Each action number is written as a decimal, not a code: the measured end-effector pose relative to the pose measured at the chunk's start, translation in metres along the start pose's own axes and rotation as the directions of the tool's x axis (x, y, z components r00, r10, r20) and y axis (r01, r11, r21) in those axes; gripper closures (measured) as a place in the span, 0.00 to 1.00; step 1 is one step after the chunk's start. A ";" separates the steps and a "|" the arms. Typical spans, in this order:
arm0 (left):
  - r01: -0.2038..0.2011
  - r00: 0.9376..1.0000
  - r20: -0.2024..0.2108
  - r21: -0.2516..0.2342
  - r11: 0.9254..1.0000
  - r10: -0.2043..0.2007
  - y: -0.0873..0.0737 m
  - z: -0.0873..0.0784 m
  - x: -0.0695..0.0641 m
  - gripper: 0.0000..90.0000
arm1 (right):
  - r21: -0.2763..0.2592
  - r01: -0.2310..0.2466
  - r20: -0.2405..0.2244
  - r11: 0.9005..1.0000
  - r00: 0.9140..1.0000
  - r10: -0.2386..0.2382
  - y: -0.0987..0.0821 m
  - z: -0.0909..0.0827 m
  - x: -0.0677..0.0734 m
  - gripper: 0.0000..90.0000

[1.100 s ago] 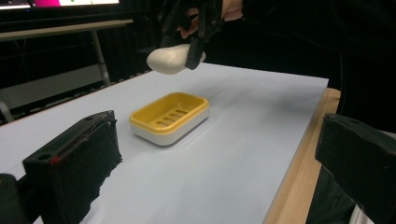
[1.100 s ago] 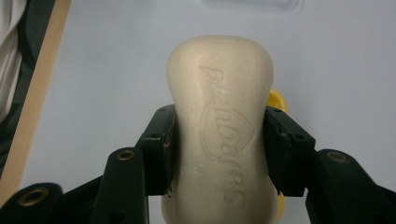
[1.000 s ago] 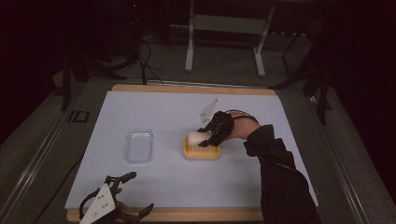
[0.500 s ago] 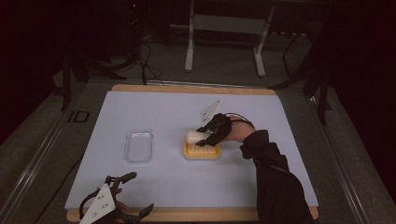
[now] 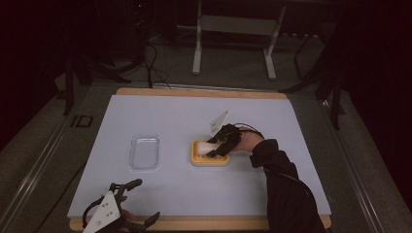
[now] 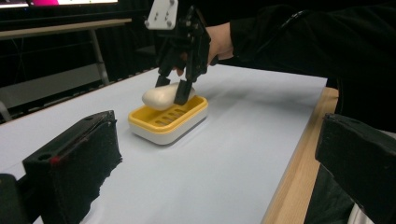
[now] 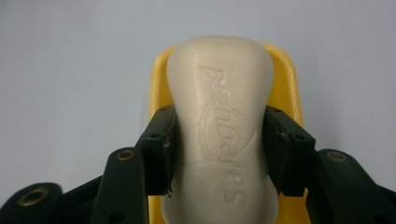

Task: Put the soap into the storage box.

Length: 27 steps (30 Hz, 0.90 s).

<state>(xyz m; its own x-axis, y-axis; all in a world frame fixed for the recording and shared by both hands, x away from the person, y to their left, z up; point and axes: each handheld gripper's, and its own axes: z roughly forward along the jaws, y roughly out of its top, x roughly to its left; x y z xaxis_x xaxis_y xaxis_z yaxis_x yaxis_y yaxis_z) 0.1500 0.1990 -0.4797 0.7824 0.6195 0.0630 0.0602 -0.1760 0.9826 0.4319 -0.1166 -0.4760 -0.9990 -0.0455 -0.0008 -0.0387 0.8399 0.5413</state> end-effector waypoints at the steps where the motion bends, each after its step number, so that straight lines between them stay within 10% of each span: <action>1: 0.000 1.000 0.001 0.000 1.000 0.000 0.000 0.000 0.000 0.00 | 0.011 -0.008 0.003 1.000 1.000 0.008 -0.002 0.002 -0.001 0.55; 17: 0.001 1.000 0.005 0.003 1.000 -0.001 0.000 0.001 0.000 0.00 | 0.079 -0.024 -0.020 0.997 0.999 0.026 -0.003 0.025 -0.007 0.54; 27: -0.002 1.000 0.003 0.010 1.000 0.002 0.000 0.001 0.000 0.00 | 0.041 -0.020 -0.013 0.999 1.000 0.020 0.004 0.008 -0.006 0.49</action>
<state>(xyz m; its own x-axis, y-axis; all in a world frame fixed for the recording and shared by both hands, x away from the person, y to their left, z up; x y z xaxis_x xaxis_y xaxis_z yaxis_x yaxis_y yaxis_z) 0.1507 0.1982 -0.4802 0.7847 0.6166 0.0640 0.0648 -0.1842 0.9807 0.4373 -0.1084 -0.4804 -0.9992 -0.0351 0.0209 -0.0197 0.8621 0.5064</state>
